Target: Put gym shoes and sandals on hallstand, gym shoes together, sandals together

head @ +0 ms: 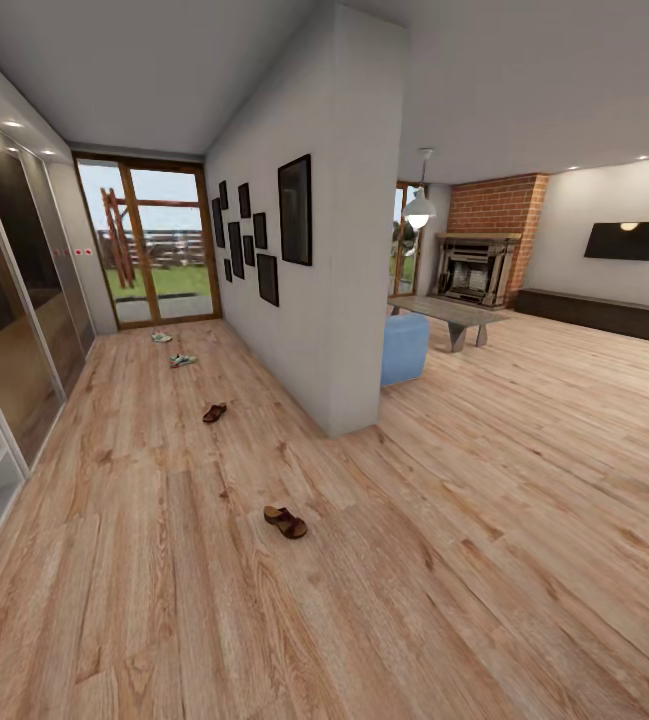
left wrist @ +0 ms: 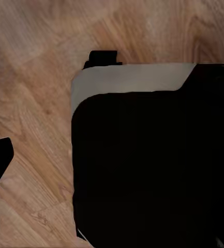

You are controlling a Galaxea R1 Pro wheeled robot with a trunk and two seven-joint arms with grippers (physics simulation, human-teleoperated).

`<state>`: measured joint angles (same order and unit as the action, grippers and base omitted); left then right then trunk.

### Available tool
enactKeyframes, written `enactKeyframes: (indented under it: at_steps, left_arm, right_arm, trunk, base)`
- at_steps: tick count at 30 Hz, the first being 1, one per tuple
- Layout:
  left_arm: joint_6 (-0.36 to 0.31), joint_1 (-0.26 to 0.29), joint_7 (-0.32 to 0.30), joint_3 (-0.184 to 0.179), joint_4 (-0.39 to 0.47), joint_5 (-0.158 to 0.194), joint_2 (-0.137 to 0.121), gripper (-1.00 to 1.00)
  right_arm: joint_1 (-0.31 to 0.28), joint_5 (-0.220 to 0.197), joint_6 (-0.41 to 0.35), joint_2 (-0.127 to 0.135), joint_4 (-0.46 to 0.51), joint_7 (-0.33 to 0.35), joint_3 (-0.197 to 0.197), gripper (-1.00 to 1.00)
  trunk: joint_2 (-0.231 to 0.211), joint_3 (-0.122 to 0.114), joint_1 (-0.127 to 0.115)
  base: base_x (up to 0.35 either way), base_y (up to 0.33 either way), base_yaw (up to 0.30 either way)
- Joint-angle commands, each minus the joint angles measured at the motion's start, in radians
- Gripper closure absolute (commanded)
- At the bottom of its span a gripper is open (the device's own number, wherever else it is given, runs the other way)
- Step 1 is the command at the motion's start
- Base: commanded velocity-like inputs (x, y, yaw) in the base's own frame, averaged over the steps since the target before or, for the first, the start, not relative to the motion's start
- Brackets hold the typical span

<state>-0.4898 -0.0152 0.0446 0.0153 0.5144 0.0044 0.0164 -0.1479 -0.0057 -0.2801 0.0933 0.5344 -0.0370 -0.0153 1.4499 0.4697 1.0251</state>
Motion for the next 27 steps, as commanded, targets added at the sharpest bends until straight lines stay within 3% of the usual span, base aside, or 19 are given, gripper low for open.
enactKeyframes:
  at_steps: [1, 3, 4, 5, 6, 7, 9, 10, 13, 15, 18, 23, 27]
  left_arm:
    - [-0.098, 0.047, 0.012, 0.0, 0.448, 0.001, 0.001, -1.0]
    - [-0.236, 0.165, 0.029, 0.0, 0.524, 0.004, 0.002, -1.0]
    - [-0.236, 0.165, 0.029, 0.0, 0.524, 0.004, 0.002, -1.0]
    - [-0.284, 0.23, 0.035, 0.0, 0.527, 0.007, 0.004, -1.0]
    - [-0.35, 0.36, 0.044, 0.0, 0.457, 0.01, 0.011, -1.0]
    - [-0.365, 0.422, 0.048, 0.001, 0.39, 0.012, 0.014, -1.0]
    - [-0.346, 0.538, 0.052, 0.008, 0.213, 0.016, 0.019, -1.0]
    - [-0.346, 0.538, 0.052, 0.008, 0.213, 0.016, 0.019, -1.0]
    - [-0.195, 0.673, 0.057, 0.03, -0.028, 0.029, 0.022, -1.0]
    - [-0.087, 0.726, 0.06, 0.043, -0.126, 0.037, 0.023, -1.0]
    - [-0.003, 0.771, 0.064, 0.053, -0.206, 0.044, 0.023, -1.0]
    - [0.041, 0.803, 0.067, 0.062, -0.214, 0.05, 0.024, -1.0]
    - [0.052, 0.816, 0.065, 0.069, -0.158, 0.053, 0.026, -1.0]
  right_arm:
    - [-0.063, -0.001, -0.085, -0.006, 0.022, -0.004, 0.0, -1.0]
    - [-0.202, -0.001, -0.231, -0.029, 0.024, -0.012, 0.0, -1.0]
    - [-0.202, -0.001, -0.231, -0.029, 0.024, -0.012, 0.0, -1.0]
    - [-0.27, -0.002, -0.284, -0.043, 0.009, -0.014, 0.0, -1.0]
    - [-0.398, -0.002, -0.352, -0.07, -0.049, -0.019, 0.0, -1.0]
    - [-0.455, -0.003, -0.37, -0.081, -0.09, -0.021, 0.0, -1.0]
    - [-0.547, -0.004, -0.377, -0.101, -0.183, -0.024, -0.001, -1.0]
    - [-0.547, -0.004, -0.377, -0.101, -0.183, -0.024, -0.001, -1.0]
    - [-0.63, -0.004, -0.327, -0.123, -0.296, -0.041, -0.001, -1.0]
    - [-0.661, -0.005, -0.278, -0.132, -0.342, -0.067, -0.002, -1.0]
    - [-0.688, -0.007, -0.231, -0.139, -0.379, -0.108, -0.003, -1.0]
    - [-0.714, -0.016, -0.198, -0.15, -0.393, -0.14, -0.005, -1.0]
    - [-0.724, -0.027, -0.183, -0.163, -0.386, -0.153, -0.006, -1.0]
  trunk:
    - [0.0, 0.0, 0.0]
    - [0.0, 0.0, 0.0]
    - [0.0, 0.0, 0.0]
    - [0.0, 0.0, 0.0]
    - [0.0, 0.0, 0.0]
    - [0.0, 0.0, 0.0]
    - [0.0, 0.0, 0.0]
    - [0.0, 0.0, 0.0]
    - [0.0, 0.0, 0.0]
    - [0.0, 0.0, 0.0]
    - [0.0, 0.0, 0.0]
    - [0.0, 0.0, 0.0]
    - [0.0, 0.0, 0.0]
  base:
    - [0.0, 0.0, 0.0]
    - [0.0, 0.0, 0.0]
    - [0.0, 0.0, 0.0]
    - [0.0, 0.0, 0.0]
    - [0.0, 0.0, 0.0]
    - [0.0, 0.0, 0.0]
    - [0.0, 0.0, 0.0]
    - [0.0, 0.0, 0.0]
    - [0.0, 0.0, 0.0]
    - [0.0, 0.0, 0.0]
    - [0.0, 0.0, 0.0]
    - [0.0, 0.0, 0.0]
    - [0.0, 0.0, 0.0]
